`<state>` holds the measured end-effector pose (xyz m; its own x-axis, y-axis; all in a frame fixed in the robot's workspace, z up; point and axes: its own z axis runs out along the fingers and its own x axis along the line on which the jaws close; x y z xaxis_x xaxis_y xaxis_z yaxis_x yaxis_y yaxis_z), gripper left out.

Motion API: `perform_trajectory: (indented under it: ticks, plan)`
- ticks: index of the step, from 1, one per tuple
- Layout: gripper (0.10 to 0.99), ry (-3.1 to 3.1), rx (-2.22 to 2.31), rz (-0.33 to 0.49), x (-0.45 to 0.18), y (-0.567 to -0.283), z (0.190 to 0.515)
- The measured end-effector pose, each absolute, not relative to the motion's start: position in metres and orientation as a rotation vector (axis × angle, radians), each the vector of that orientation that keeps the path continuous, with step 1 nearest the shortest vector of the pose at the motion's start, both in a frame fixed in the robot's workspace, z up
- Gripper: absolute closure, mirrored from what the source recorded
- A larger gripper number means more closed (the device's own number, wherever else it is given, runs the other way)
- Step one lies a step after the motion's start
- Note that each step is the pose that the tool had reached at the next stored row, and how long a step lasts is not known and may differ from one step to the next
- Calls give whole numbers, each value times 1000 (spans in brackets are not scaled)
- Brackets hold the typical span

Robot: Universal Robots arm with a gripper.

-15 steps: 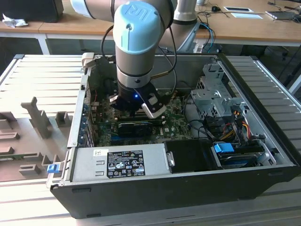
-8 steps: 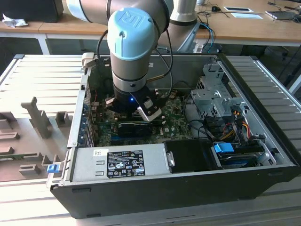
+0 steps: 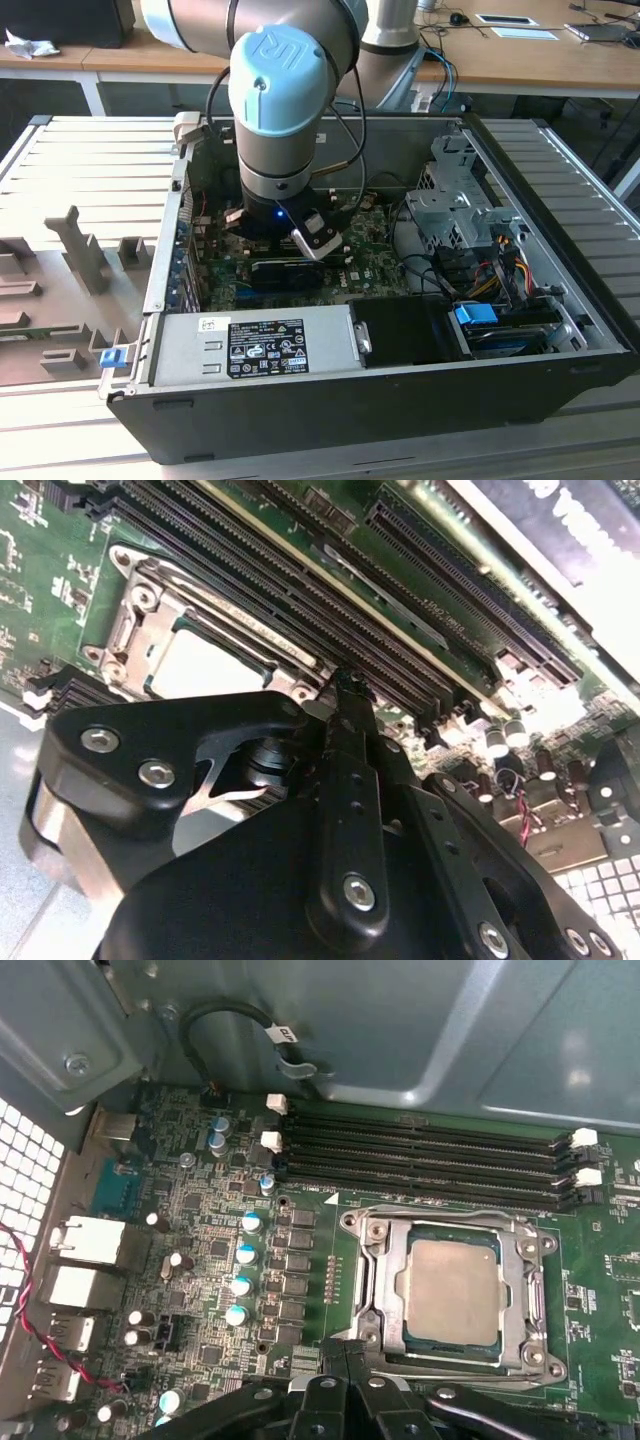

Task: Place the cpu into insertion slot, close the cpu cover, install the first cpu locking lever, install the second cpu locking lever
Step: 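Install the second cpu locking lever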

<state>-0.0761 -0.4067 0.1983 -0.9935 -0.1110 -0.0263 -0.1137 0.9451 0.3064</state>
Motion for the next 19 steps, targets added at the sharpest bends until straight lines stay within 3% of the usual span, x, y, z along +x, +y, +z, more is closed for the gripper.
perform_trajectory:
  ticks: [19]
  plan:
    - [980,3084,-178,515,-77,-402,198]
